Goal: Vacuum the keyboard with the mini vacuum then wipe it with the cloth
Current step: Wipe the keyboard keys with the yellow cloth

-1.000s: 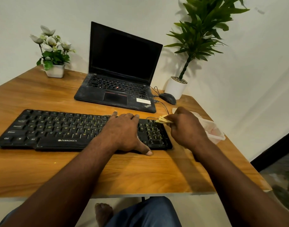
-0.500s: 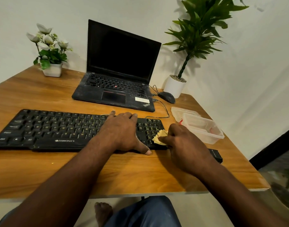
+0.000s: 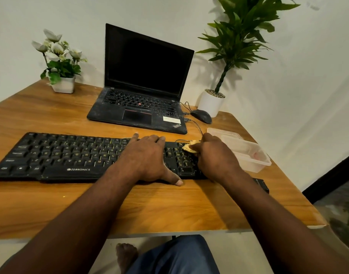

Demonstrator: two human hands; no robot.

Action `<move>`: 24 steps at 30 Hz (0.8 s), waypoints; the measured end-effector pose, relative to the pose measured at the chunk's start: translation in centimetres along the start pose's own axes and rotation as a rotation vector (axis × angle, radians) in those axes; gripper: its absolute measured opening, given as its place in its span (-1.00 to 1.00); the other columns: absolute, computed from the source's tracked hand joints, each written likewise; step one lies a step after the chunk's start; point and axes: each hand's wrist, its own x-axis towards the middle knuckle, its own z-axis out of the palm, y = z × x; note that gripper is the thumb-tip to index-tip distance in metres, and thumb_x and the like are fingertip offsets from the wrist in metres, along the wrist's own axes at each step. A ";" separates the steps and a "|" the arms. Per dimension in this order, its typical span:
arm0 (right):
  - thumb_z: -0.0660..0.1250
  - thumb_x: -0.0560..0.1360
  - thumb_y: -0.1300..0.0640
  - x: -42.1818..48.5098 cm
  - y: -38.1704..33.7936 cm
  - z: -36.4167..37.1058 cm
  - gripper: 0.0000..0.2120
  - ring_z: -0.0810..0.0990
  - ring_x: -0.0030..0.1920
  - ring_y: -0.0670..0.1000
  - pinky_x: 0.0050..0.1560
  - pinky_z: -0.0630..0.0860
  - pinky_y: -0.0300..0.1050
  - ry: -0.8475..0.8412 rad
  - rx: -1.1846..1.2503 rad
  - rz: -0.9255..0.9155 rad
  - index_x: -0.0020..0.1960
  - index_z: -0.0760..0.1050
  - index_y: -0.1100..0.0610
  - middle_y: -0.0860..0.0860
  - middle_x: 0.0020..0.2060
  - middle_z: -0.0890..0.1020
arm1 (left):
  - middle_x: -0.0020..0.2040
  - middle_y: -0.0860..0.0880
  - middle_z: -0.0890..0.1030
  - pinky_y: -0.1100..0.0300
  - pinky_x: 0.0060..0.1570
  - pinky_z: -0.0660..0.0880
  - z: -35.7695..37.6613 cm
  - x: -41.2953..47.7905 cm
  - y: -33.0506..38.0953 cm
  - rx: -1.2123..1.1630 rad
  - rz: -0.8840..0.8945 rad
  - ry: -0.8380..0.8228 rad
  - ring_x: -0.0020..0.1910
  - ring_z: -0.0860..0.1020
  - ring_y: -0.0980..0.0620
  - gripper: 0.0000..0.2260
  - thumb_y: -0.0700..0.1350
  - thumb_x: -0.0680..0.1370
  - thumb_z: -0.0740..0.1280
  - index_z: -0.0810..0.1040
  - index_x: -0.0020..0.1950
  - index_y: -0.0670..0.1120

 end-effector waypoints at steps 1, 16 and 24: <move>0.34 0.60 0.13 -0.9 -0.1 0.0 -0.53 0.44 0.25 0.07 0.14 0.53 -0.04 0.011 -0.002 -0.003 0.49 0.46 -0.09 0.05 0.25 0.46 | 0.69 -0.09 0.09 -0.25 0.62 -0.08 0.1 0.0 -0.1 0.000 -0.003 0.000 0.66 0.10 -0.10 0.36 0.74 0.13 0.19 -0.05 0.69 -0.08; 0.34 0.62 0.14 -7.1 -0.8 -0.4 -0.61 0.46 0.13 -0.04 0.11 0.53 -0.12 0.193 0.248 0.186 0.42 0.54 -0.10 -0.04 0.14 0.49 | 0.69 -0.08 0.10 -0.23 0.62 -0.12 0.0 -0.3 0.0 0.009 0.000 0.009 0.66 0.10 -0.09 0.35 0.73 0.14 0.18 -0.08 0.69 -0.07; 0.26 0.65 0.08 -8.6 -3.1 0.3 -0.54 0.38 0.31 -0.02 0.23 0.51 -0.10 0.075 0.167 0.114 0.53 0.38 -0.17 -0.03 0.29 0.42 | 0.69 -0.08 0.10 -0.22 0.62 -0.12 -0.1 -0.2 0.2 0.023 0.000 0.006 0.66 0.10 -0.09 0.35 0.73 0.15 0.19 -0.07 0.69 -0.07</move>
